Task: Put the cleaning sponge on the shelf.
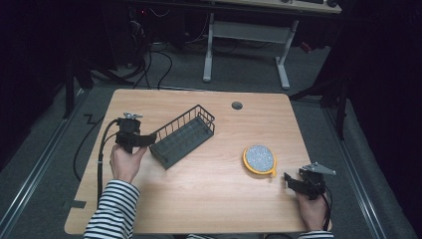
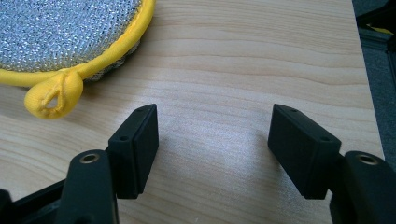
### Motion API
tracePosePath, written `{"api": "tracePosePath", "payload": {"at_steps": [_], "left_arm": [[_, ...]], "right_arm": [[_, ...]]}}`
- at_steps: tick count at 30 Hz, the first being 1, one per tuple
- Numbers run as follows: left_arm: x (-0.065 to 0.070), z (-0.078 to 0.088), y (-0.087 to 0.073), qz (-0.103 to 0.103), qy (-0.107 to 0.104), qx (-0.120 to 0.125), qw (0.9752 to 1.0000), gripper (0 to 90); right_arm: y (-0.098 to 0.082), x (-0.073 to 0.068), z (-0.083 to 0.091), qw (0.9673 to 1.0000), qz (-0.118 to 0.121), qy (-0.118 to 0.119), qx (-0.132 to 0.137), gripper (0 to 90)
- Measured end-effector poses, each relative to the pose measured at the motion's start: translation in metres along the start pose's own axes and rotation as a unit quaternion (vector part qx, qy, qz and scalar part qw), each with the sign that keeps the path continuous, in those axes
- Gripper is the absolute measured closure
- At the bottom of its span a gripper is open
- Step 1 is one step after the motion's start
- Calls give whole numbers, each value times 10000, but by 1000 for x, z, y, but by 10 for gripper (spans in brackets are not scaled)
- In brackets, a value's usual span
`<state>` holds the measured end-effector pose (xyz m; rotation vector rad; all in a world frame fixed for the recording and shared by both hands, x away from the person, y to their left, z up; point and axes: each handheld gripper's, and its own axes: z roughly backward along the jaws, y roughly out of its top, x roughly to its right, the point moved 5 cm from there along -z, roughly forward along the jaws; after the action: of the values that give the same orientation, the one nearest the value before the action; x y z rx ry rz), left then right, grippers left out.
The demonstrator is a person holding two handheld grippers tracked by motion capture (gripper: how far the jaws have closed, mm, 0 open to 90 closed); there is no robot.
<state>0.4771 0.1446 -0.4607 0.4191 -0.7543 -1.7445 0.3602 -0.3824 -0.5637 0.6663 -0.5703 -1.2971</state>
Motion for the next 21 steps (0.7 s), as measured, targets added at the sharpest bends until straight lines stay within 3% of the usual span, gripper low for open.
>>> {"api": "tracePosePath", "payload": {"at_steps": [9, 16, 21], "left_arm": [[2, -17, -3, -47, 80, -376, 9992, 456], [4, -19, -7, 1, -128, -436, 9990, 570], [6, -20, -7, -6, -145, -444, 9989, 628]], "right_arm": [[0, 0, 0, 10000, -44, 18, 9, 337], [0, 0, 0, 10000, -40, 19, 9, 337], [0, 0, 0, 10000, -39, 20, 7, 337]]}}
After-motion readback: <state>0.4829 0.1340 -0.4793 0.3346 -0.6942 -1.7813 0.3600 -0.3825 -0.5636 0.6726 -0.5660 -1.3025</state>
